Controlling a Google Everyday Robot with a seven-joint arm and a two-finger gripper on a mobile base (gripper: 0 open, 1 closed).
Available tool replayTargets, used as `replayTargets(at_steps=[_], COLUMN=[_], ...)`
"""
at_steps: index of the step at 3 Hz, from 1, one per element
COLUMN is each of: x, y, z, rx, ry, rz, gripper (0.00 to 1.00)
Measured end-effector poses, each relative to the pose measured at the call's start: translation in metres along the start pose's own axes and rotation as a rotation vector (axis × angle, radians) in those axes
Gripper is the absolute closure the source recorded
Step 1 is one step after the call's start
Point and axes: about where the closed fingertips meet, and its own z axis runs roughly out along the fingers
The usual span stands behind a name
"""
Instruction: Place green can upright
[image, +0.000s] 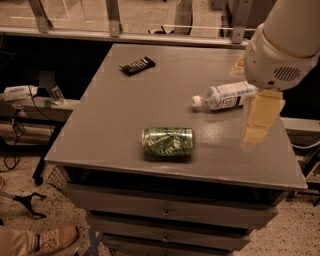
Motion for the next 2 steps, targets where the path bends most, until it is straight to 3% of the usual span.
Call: replayTargets(at_steps=[1, 2], x=[-0.030, -0.058], y=[0.000, -0.002], z=[0.023, 0.049], rx=[-0.061, -0.117], ry=[-0.005, -0.011], rz=[-0.068, -0.084], gripper=[0.00, 0.00])
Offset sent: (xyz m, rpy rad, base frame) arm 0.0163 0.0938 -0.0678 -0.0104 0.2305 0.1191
